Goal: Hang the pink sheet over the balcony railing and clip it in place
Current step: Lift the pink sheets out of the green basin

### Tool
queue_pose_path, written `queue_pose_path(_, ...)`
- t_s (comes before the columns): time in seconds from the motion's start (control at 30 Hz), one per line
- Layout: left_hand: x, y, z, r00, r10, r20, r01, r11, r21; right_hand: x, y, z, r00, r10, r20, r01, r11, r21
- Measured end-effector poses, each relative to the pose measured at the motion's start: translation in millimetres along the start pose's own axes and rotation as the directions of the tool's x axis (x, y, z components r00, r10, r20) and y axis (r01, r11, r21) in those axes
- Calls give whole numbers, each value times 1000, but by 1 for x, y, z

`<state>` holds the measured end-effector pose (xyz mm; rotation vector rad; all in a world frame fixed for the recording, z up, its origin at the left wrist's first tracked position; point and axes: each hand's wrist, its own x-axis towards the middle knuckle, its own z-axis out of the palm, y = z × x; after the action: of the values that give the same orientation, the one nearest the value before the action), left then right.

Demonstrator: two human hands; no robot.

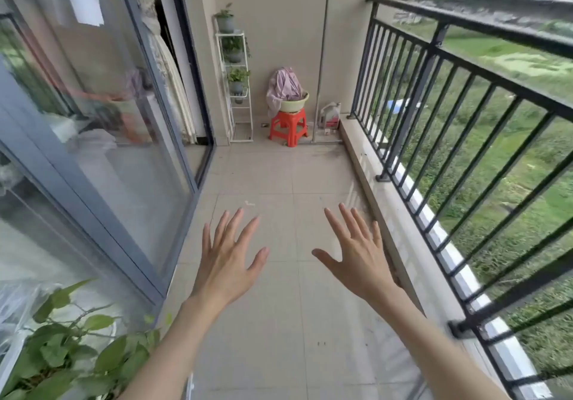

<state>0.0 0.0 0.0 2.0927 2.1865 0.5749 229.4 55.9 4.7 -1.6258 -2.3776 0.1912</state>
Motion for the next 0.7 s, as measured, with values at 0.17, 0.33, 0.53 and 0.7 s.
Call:
queue_pose_path(0.17, 14, -7, 31, 998, -26, 57, 27, 1000, -8, 13, 18, 25, 996, 52, 78, -55, 998, 31)
queue_pose_path(0.33, 60, -20, 60, 996, -34, 86, 36, 999, -20, 58, 31, 52, 988, 62, 141, -69, 996, 47)
queue_pose_path(0.53, 147, -58, 99, 989, -87, 117, 93, 995, -47, 162, 43, 84, 979, 72, 193, -85, 995, 59)
queue_pose_path(0.7, 250, -92, 117, 982, -100, 158, 117, 988, -103, 272, 48, 94, 973, 113, 203, -133, 987, 91)
